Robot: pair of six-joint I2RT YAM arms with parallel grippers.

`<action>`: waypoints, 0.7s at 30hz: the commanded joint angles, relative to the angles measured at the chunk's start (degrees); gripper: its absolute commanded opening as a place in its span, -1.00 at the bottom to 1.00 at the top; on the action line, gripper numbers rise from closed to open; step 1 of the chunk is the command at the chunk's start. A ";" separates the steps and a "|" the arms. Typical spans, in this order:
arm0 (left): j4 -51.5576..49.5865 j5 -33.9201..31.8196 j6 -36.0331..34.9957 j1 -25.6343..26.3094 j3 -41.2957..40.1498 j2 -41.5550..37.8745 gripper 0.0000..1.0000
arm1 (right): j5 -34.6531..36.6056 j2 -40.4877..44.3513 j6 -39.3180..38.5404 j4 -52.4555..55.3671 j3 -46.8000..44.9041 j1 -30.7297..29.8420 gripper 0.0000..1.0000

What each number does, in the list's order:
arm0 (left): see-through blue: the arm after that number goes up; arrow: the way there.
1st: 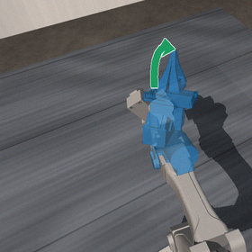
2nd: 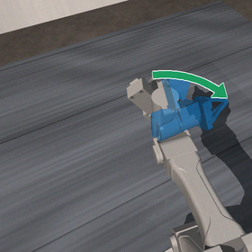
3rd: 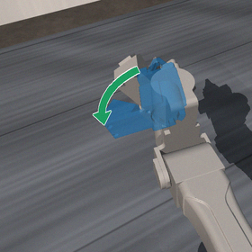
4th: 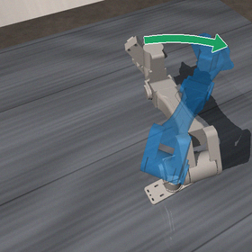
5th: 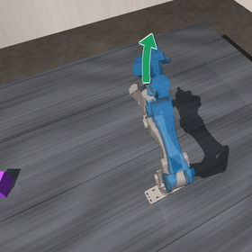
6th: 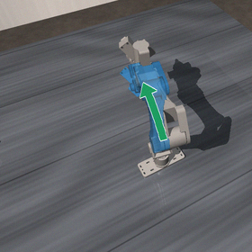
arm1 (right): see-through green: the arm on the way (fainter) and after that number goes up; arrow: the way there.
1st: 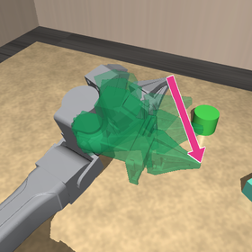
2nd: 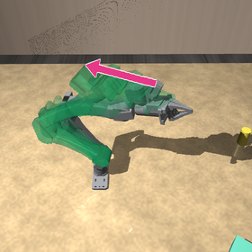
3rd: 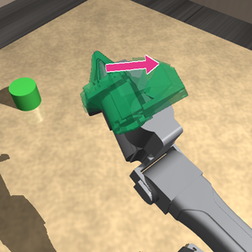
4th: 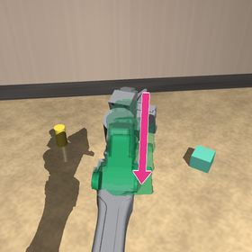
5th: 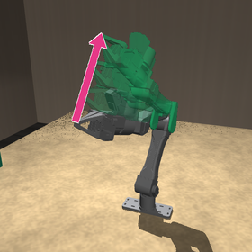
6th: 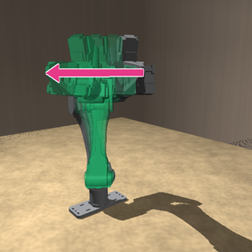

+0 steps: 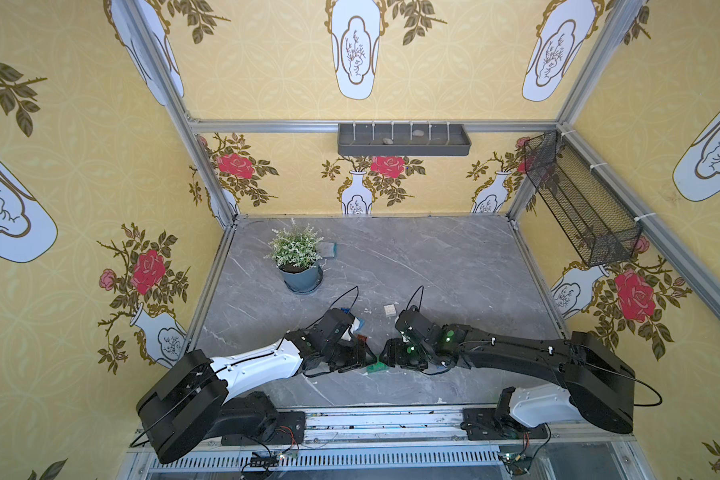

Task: Assemble the number 1 with lego
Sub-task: Assemble the lego brick with the lego brick.

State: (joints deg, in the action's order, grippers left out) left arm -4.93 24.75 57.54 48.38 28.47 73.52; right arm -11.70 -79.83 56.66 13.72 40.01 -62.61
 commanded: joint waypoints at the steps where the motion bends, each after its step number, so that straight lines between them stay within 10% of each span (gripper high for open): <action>1: -2.35 -2.17 0.42 -0.04 0.97 1.11 -0.02 | -0.51 -1.62 -2.27 0.04 1.49 -0.06 0.28; 21: -3.90 -0.57 -0.73 -0.04 3.65 6.05 -0.14 | -0.17 -5.66 -1.17 1.77 2.75 -0.11 0.05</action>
State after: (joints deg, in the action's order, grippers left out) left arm -6.48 24.51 57.49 48.38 31.77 78.98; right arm -12.75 -85.12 54.81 14.52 42.41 -62.61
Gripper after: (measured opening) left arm 0.434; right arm 0.530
